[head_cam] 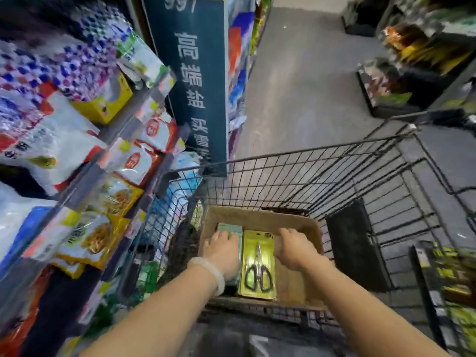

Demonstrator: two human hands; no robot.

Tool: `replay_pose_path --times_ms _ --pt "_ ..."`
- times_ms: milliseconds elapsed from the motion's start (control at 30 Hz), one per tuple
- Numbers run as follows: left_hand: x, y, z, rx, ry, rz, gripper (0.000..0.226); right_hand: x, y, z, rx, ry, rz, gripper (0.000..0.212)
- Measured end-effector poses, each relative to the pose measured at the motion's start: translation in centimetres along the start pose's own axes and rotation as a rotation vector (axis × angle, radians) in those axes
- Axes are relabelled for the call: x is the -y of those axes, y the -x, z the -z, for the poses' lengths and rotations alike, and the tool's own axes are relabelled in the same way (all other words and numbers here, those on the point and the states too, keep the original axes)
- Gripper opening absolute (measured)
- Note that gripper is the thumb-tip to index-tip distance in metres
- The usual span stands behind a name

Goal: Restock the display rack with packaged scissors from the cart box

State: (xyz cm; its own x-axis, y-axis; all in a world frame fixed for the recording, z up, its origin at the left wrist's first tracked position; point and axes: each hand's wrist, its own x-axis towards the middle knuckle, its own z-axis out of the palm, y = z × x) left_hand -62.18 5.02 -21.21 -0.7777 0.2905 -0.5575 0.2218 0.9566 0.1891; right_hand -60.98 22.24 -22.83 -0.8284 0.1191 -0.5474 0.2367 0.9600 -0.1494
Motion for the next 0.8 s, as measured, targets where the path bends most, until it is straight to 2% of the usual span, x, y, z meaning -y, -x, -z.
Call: replay_pose_path --times_ms 233,300,367,433,633,700,800 --pt "0.6 -9.1 -5.2 0.141 0.196 0.102 0.058 -1.6 -10.2 -7.4 0.258 -0.065 -0.042 0.055" --pt "0.6 -10.9 -6.4 0.159 0.242 0.119 0.058 -1.9 -11.9 -9.5 0.325 -0.154 -0.089 0.068" --pt "0.6 -12.2 -7.5 0.156 0.274 0.132 0.055 -2.2 -13.1 -11.4 0.348 -0.250 -0.152 0.091" --pt "0.6 -13.1 -8.3 0.154 0.285 0.145 0.054 -2.3 -13.7 -12.5 0.349 -0.327 -0.197 0.098" --pt "0.2 -13.7 -9.4 0.163 0.313 0.154 0.049 -3.4 -14.2 -14.8 0.364 -0.480 -0.378 0.055" --pt "0.0 -13.6 -9.3 0.170 0.314 0.157 0.049 -3.6 -14.3 -14.8 0.421 -0.531 -0.431 0.046" --pt "-0.2 -13.4 -9.0 0.176 0.342 0.174 0.050 -4.0 -14.5 -14.4 0.459 -0.735 -0.539 0.035"
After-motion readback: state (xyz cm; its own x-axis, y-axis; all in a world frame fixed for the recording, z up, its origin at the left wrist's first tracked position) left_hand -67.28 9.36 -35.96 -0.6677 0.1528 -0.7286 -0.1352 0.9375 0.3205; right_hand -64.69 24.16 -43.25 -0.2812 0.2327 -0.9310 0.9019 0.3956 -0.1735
